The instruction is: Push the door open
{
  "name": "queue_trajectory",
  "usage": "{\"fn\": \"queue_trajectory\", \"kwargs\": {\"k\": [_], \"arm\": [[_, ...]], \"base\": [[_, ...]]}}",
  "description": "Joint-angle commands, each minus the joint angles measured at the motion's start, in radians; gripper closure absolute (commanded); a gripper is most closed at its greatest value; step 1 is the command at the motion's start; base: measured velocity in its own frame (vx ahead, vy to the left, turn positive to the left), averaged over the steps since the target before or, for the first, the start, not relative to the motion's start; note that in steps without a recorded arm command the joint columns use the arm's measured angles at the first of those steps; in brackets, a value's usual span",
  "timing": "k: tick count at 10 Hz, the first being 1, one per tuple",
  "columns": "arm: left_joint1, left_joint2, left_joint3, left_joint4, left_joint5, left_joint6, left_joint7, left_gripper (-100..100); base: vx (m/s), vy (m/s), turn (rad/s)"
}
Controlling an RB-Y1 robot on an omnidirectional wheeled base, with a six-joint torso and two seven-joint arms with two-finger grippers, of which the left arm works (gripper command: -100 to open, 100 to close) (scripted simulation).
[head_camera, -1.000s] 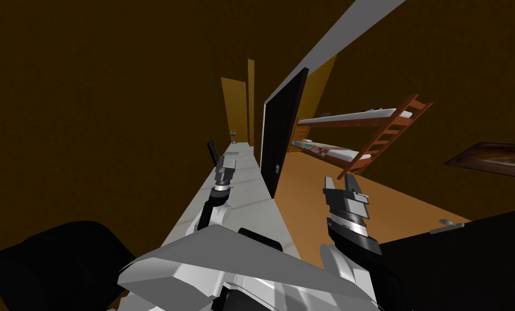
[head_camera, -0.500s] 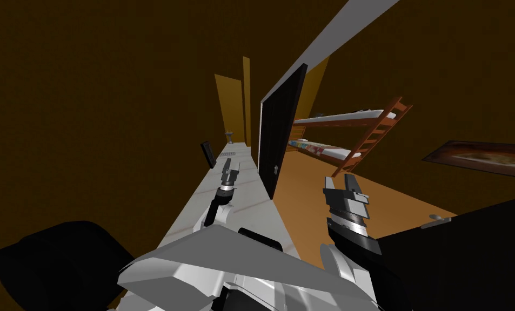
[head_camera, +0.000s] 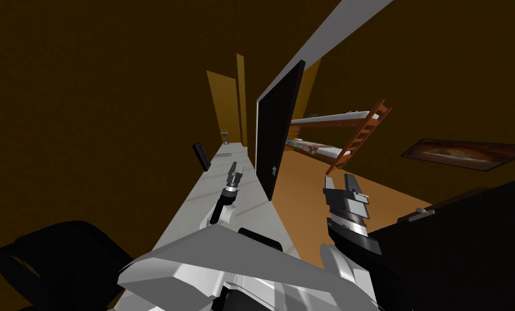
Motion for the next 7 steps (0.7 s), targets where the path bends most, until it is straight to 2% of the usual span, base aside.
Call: {"fn": "queue_trajectory", "kwargs": {"k": [1, 7], "arm": [[-0.020, 0.004, -0.006, 0.047, 0.001, -0.002, 0.000, -100], [-0.085, 0.012, -0.040, 0.226, 0.000, -0.017, -0.007, -100]], "base": [[0.090, 0.062, -0.132], [0.086, 0.063, -0.135]]}}
